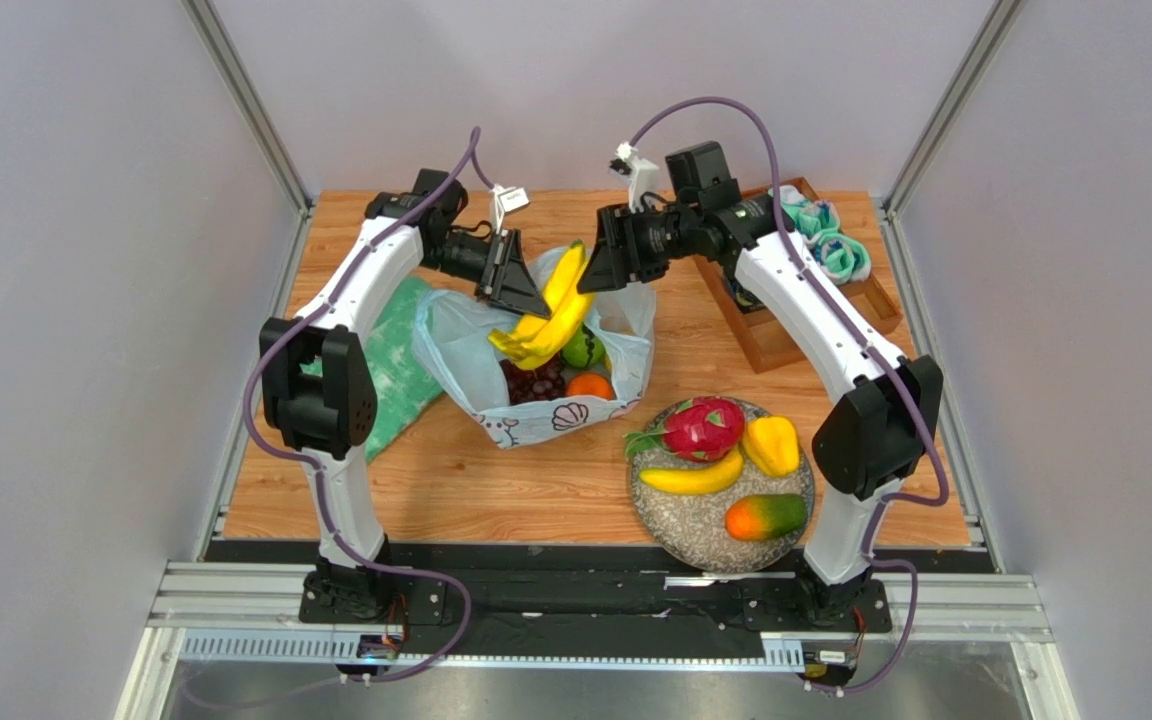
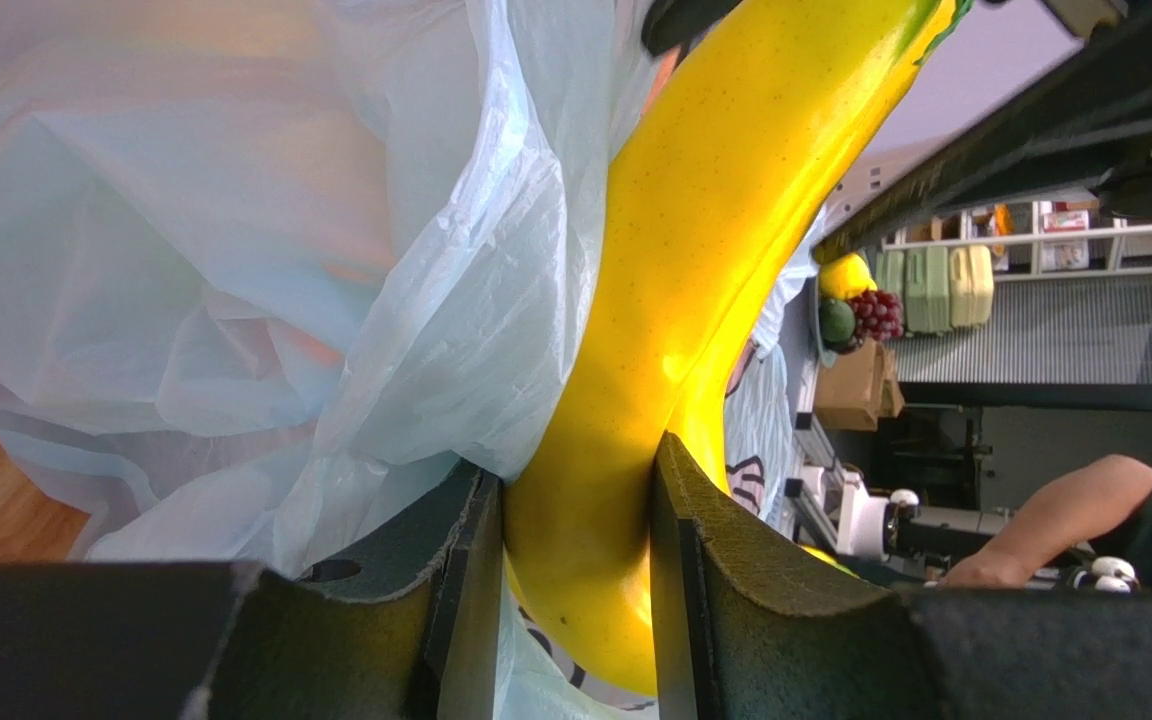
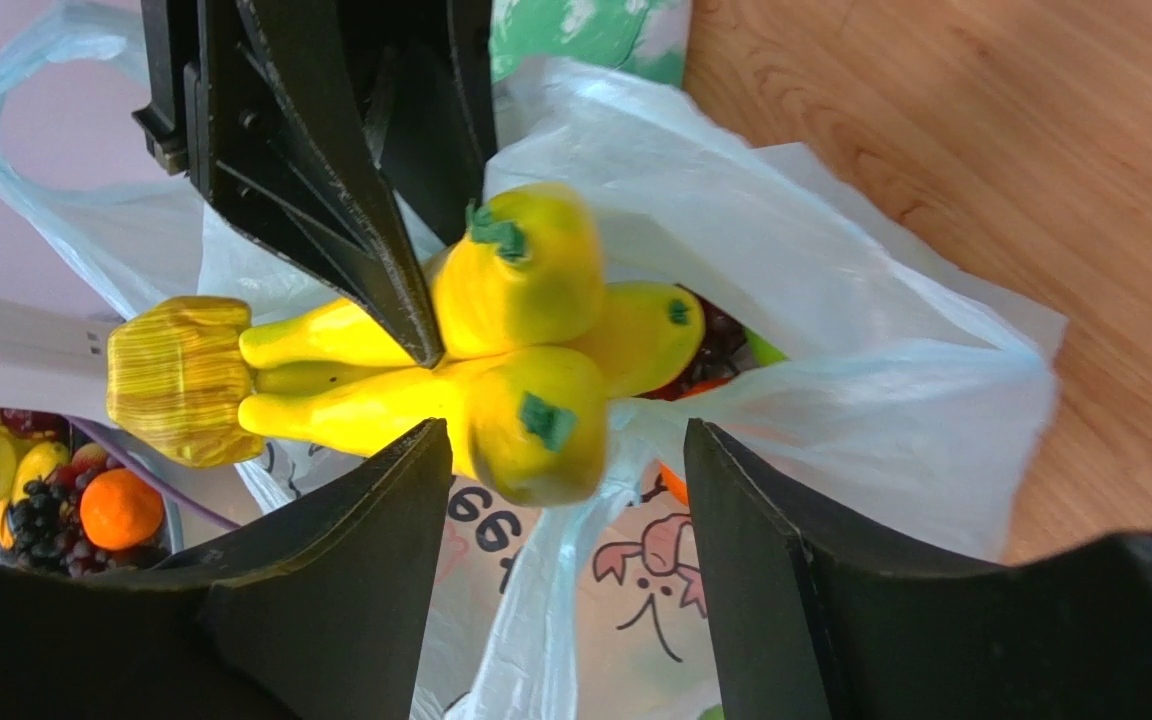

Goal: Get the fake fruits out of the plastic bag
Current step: Take out the fake fruit from the plastic bag.

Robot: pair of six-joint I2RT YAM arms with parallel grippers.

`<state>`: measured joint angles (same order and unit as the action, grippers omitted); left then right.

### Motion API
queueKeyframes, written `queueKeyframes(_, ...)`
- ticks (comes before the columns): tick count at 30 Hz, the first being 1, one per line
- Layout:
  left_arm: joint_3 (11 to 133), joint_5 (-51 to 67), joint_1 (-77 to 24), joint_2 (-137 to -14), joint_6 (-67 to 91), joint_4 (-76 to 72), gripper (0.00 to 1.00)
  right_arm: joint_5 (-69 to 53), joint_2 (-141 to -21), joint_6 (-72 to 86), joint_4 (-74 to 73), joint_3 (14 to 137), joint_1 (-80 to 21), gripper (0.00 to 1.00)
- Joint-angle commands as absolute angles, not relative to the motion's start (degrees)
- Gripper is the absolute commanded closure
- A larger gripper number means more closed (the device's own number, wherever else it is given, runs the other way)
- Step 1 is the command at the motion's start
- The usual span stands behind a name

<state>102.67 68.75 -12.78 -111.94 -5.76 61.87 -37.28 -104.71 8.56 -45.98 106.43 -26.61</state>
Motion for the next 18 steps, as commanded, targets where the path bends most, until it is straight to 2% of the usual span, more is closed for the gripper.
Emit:
queueKeyframes(1, 102.6, 72.0, -13.0, -107.4, -4.7, 60.6, 0.98, -37.3, -102.8, 7.3, -45.5, 109.4, -25.7, 0.4)
queueKeyframes(8, 103.0, 72.5, -13.0, -107.7, -4.4, 60.5, 0.97, -38.3, -102.4, 6.9, -44.4, 107.9, -25.6, 0.4)
queueKeyframes(11, 103.1, 72.3, -13.0, -107.7, -4.4, 60.4, 0.97, -40.2, -103.6, 8.0, -42.7, 109.3, -25.8, 0.45)
queueKeyframes(14, 103.1, 71.9, -13.0, -107.7, -4.4, 60.5, 0.97, -42.2, -105.6, 8.3, -42.5, 111.1, -26.2, 0.57)
queueKeyframes(15, 103.3, 71.5, -13.0, -107.7, -4.2, 60.5, 0.95, -43.1, -106.3, 8.3, -42.3, 112.2, -26.3, 0.73)
queueKeyframes(18, 104.2, 69.0, -13.0, -107.9, -4.7, 61.2, 0.78, -43.2, -107.1, 7.3, -42.9, 115.2, -26.2, 0.95)
